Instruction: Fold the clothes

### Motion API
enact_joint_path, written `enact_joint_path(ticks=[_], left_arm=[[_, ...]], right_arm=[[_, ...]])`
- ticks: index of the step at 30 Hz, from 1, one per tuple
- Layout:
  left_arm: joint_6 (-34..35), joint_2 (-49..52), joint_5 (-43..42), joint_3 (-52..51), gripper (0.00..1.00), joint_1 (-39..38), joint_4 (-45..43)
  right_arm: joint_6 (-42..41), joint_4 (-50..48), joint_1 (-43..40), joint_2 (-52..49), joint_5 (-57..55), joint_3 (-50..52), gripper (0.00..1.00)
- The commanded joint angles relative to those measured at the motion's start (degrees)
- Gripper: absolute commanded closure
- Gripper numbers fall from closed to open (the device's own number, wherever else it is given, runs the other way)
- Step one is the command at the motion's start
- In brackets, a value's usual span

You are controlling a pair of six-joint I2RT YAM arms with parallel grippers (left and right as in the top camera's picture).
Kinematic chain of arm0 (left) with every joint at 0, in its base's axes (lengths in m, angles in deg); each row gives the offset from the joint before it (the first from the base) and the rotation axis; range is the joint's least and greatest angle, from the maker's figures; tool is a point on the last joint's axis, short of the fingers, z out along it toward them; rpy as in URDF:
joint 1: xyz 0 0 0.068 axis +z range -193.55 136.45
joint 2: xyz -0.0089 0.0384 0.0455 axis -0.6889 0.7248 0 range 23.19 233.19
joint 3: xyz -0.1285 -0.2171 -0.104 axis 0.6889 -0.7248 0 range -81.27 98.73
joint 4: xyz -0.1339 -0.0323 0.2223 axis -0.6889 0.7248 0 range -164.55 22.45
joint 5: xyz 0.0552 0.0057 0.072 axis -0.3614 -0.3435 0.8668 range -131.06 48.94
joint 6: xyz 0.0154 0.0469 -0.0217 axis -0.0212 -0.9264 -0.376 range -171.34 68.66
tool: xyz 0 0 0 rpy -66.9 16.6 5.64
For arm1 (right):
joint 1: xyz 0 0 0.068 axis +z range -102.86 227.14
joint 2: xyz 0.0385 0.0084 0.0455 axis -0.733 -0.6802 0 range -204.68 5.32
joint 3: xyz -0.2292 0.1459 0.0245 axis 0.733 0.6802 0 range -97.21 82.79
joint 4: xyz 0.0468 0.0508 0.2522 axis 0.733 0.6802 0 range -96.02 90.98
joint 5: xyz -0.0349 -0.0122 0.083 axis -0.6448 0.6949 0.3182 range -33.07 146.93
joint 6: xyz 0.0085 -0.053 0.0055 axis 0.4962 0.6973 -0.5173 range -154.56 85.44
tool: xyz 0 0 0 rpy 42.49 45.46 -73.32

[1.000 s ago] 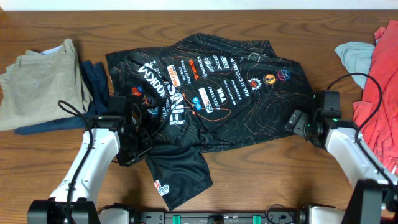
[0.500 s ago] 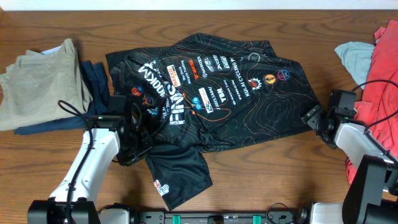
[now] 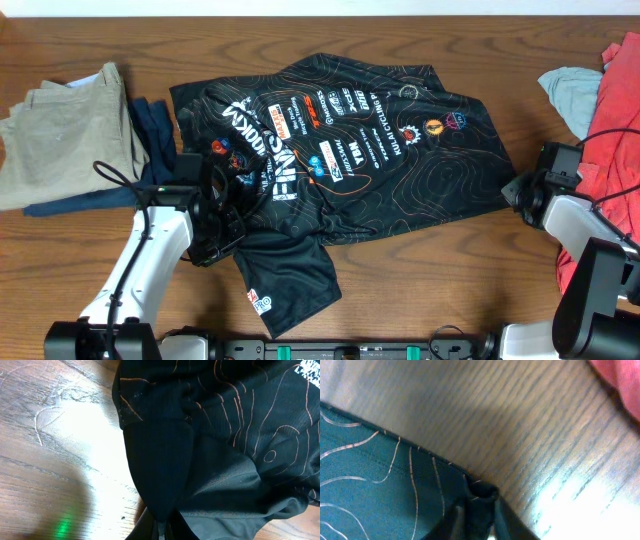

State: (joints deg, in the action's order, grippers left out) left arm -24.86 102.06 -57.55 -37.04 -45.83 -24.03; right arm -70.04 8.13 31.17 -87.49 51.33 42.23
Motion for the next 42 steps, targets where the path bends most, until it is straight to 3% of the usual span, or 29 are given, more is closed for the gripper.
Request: enact_joint_path(ticks=[1, 8, 17, 28, 34, 42], left_arm=[[-1.16, -0.28, 0.55, -0.04, 0.94, 0.26, 0.02], [-2.99, -0.28, 0.48, 0.24, 0.94, 0.22, 0.31], [-6.78, -0.33, -2.36, 4.85, 0.94, -2.49, 2.23], [-10.43, -1.46, -2.54, 5.05, 0.94, -4.24, 19.87], [-11.47, -9.55, -9.94, 6.73, 0.94, -4.22, 22.51], [-11.15, -22.12, -9.16, 11.28, 0.94, -3.98, 23.34]], right_arm=[[-0.46, 2.58, -0.20, -2.14, 3.08, 1.09, 0.99], [5.35, 6.16, -1.27, -0.87, 3.06, 0.09, 0.99], [6.47, 24.70, -12.33, 9.44, 3.06, -13.55, 0.99], [8.39, 43.74, -16.52, 18.34, -2.69, -15.80, 0.99], [12.22, 48.06, -16.74, 19.87, -3.65, -15.82, 0.99], [12.46, 48.46, -17.84, 24.57, -3.56, -17.33, 0.99]])
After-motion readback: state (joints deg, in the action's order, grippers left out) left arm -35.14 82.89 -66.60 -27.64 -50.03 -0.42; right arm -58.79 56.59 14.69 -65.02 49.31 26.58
